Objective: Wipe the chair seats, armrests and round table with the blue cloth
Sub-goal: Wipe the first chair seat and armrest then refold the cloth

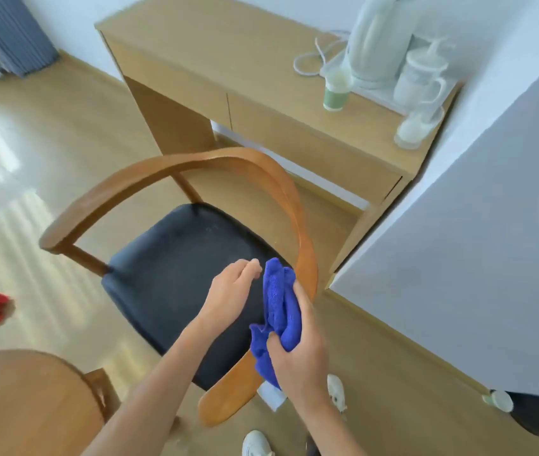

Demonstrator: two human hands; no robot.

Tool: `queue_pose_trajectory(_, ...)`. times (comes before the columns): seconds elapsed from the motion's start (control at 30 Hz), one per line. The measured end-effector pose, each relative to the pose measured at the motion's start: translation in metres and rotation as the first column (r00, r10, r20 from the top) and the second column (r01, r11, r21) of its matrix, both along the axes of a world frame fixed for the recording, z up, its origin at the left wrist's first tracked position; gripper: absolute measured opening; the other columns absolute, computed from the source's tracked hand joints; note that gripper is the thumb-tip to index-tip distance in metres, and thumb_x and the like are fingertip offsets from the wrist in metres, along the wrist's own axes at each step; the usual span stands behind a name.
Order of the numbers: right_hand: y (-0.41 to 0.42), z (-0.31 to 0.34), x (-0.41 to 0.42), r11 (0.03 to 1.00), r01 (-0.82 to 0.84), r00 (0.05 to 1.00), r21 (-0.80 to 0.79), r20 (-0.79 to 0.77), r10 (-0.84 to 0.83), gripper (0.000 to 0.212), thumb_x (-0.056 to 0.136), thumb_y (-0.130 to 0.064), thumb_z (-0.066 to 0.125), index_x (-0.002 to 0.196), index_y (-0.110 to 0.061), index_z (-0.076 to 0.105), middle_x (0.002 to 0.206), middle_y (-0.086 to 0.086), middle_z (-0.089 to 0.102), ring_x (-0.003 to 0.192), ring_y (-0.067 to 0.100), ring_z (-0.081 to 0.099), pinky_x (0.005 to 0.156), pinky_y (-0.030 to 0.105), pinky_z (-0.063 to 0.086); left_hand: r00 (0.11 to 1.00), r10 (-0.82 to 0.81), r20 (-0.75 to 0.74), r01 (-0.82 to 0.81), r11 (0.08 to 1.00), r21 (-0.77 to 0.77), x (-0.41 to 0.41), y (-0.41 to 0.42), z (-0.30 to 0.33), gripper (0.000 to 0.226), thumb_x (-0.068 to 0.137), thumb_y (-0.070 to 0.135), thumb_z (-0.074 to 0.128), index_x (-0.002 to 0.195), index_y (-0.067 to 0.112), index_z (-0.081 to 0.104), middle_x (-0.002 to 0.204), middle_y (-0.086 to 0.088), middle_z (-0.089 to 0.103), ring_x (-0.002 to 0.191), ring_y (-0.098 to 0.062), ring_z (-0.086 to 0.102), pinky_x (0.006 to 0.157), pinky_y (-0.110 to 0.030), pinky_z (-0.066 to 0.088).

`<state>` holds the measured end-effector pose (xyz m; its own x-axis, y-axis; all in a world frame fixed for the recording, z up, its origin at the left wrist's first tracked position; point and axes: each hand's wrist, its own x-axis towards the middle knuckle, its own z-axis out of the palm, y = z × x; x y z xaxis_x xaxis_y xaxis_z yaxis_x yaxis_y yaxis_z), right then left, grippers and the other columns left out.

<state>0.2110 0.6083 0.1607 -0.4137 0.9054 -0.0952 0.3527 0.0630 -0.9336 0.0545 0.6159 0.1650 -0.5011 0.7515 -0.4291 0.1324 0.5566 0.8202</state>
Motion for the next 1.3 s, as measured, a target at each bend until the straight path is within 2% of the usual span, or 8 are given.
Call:
queue_pose_trajectory(0.2, 0.031, 0.08, -0.052, 0.905, -0.261, 0.964, 0.337, 0.036, 0.265, 0.083, 0.077, -0.013, 0.077, 0.142, -0.035, 0.031, 0.144, -0.017, 0.041, 0.133, 0.0, 0.037, 0.105, 0.008, 0.031, 0.993, 0.056, 0.101, -0.077, 0.973, 0.218, -0.036, -0.023, 0.108, 0.058, 0.079, 0.073, 0.043, 0.082, 0.019, 0.063, 0.076, 0.008, 0.062, 0.071, -0.003, 0.056, 0.077, -0.03, 0.048)
queue_pose_trajectory(0.37, 0.056, 0.126, -0.086, 0.83, -0.447, 0.883, 0.333, 0.012, 0.47, 0.085, 0.079, -0.016, 0.075, 0.145, -0.033, 0.024, 0.155, -0.013, 0.023, 0.142, 0.008, 0.027, 0.114, 0.022, 0.029, 0.952, 0.259, -0.162, -0.213, 0.943, 0.257, -0.059, -0.015, 0.171, 0.005, 0.091, 0.028, 0.059, 0.088, 0.028, 0.063, 0.08, 0.009, 0.069, 0.077, -0.006, 0.064, 0.072, -0.025, 0.054)
queue_pose_trajectory(0.47, 0.075, 0.154, -0.095, 0.766, -0.51, 0.823, 0.392, -0.035, 0.567, 0.088, 0.075, -0.019, 0.073, 0.146, -0.034, 0.022, 0.156, -0.007, 0.021, 0.142, 0.004, 0.024, 0.111, 0.023, 0.031, 0.915, 0.356, -0.19, -0.295, 0.911, 0.288, -0.071, -0.008, 0.207, 0.013, 0.095, 0.013, 0.054, 0.085, 0.016, 0.062, 0.076, -0.001, 0.065, 0.076, -0.02, 0.06, 0.071, -0.033, 0.05)
queue_pose_trajectory(0.6, 0.118, 0.19, -0.1, 0.711, -0.564, 0.758, 0.42, -0.079, 0.648, 0.094, 0.071, -0.005, 0.081, 0.145, -0.029, 0.028, 0.153, -0.009, 0.027, 0.14, -0.007, 0.02, 0.111, 0.011, 0.021, 0.87, 0.464, -0.166, -0.382, 0.848, 0.368, -0.076, -0.003, 0.248, 0.03, 0.093, 0.004, 0.052, 0.072, 0.025, 0.059, 0.061, 0.015, 0.056, 0.061, 0.003, 0.051, 0.059, -0.012, 0.041)
queue_pose_trajectory(0.7, 0.145, 0.214, -0.112, 0.758, -0.521, 0.779, 0.392, -0.145, 0.61, 0.081, 0.071, 0.003, 0.08, 0.136, -0.028, 0.043, 0.136, -0.022, 0.043, 0.126, -0.02, 0.032, 0.097, -0.002, 0.025, 0.841, 0.514, -0.169, -0.418, 0.815, 0.401, -0.074, -0.001, 0.278, 0.024, 0.087, 0.012, 0.053, 0.068, 0.026, 0.058, 0.061, 0.012, 0.052, 0.06, -0.001, 0.048, 0.058, -0.014, 0.038)
queue_pose_trajectory(0.87, 0.169, 0.234, -0.14, 0.748, -0.61, 0.744, 0.259, -0.135, 0.654, 0.051, 0.087, -0.011, 0.067, 0.109, -0.055, 0.053, 0.101, -0.037, 0.061, 0.097, -0.018, 0.054, 0.082, 0.009, 0.049, 0.794, 0.574, -0.199, -0.472, 0.789, 0.393, -0.081, -0.019, 0.313, 0.019, 0.076, 0.021, 0.049, 0.083, 0.005, 0.057, 0.073, -0.008, 0.051, 0.067, -0.015, 0.047, 0.066, -0.035, 0.036)
queue_pose_trajectory(1.03, 0.192, 0.249, -0.171, 0.64, -0.725, 0.649, 0.255, -0.06, 0.759, 0.044, 0.085, -0.009, 0.068, 0.101, -0.048, 0.058, 0.089, -0.027, 0.066, 0.091, -0.005, 0.061, 0.07, 0.001, 0.043, 0.781, 0.525, -0.339, -0.456, 0.85, 0.265, -0.095, -0.055, 0.312, 0.015, 0.088, 0.002, 0.054, 0.08, 0.012, 0.062, 0.077, -0.014, 0.061, 0.069, -0.016, 0.055, 0.068, -0.034, 0.042)
queue_pose_trajectory(1.3, 0.204, 0.285, -0.194, 0.382, -0.872, 0.405, 0.306, 0.011, 0.914, 0.039, 0.085, 0.004, 0.06, 0.096, -0.033, 0.065, 0.093, -0.02, 0.068, 0.095, 0.004, 0.063, 0.08, 0.015, 0.048, 0.824, 0.336, -0.456, -0.375, 0.927, 0.005, -0.103, -0.052, 0.295, 0.017, 0.072, -0.002, 0.052, 0.08, 0.011, 0.061, 0.086, 0.002, 0.068, 0.082, -0.009, 0.06, 0.078, -0.034, 0.053)
